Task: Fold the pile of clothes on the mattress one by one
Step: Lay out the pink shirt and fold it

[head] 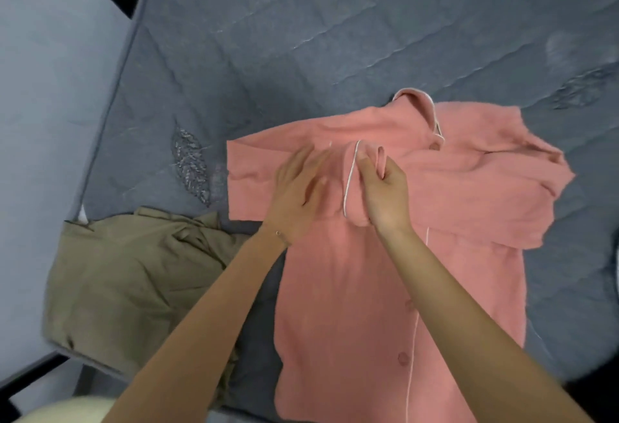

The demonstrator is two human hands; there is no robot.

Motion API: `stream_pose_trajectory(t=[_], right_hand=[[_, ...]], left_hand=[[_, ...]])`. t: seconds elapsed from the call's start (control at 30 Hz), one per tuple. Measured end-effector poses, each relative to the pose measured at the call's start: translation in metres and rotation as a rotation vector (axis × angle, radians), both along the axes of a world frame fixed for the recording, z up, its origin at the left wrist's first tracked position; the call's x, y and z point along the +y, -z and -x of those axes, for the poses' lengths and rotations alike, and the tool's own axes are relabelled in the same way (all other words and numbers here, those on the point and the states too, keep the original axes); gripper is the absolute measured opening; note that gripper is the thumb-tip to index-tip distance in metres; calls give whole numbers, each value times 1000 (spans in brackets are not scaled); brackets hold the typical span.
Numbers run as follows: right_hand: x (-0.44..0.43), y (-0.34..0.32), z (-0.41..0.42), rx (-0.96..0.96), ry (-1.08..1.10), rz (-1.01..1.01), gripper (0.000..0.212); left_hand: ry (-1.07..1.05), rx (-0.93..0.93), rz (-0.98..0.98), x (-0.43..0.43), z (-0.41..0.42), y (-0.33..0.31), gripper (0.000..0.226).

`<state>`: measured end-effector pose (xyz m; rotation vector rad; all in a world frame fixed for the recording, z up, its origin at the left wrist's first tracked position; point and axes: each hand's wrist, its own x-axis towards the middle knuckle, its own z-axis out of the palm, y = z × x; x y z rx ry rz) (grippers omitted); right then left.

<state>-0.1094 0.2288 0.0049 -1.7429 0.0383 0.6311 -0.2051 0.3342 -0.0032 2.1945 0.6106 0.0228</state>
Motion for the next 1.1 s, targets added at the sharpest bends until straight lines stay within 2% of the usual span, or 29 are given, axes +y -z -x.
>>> stream_pose_trajectory(t=[0.13, 0.3, 0.4, 0.53, 0.63, 0.7, 0.77, 0.83, 0.93, 0.97, 1.03, 1.1], right_hand=[[-54, -7, -32, -7, 77, 3, 39], [-130, -13, -80, -27, 200, 65, 28], [-169, -7, -105, -56, 269, 148, 38], [-207, 13, -123, -80, 263, 237, 41], [-224, 30, -124, -96, 247, 289, 39], [-230, 39, -124, -95, 261, 342, 30], [-230, 40, -120, -102, 249, 403, 10], [-228, 40, -112, -268, 168, 499, 41], [-221, 34, -91, -628, -122, 663, 57], [-219, 35, -83, -673, -265, 662, 58], [-214, 37, -64, -622, -520, 683, 61], [-214, 42, -45, -577, -611, 709, 63]], left_hand=[[43, 144, -58, -42, -39, 5, 47], [97, 141, -115, -98, -78, 9, 48], [128, 209, -184, -118, -87, 20, 50], [188, 353, -272, -133, -88, 41, 53], [225, 386, -336, -137, -85, 54, 55], [247, 393, -345, -140, -82, 60, 57], [296, 421, -347, -141, -79, 65, 59], [337, 451, -343, -140, -77, 67, 61], [335, 393, -421, -140, -72, 62, 61], [330, 350, -463, -142, -69, 59, 60], [321, 284, -509, -146, -61, 53, 59], [301, 264, -499, -149, -50, 50, 59]])
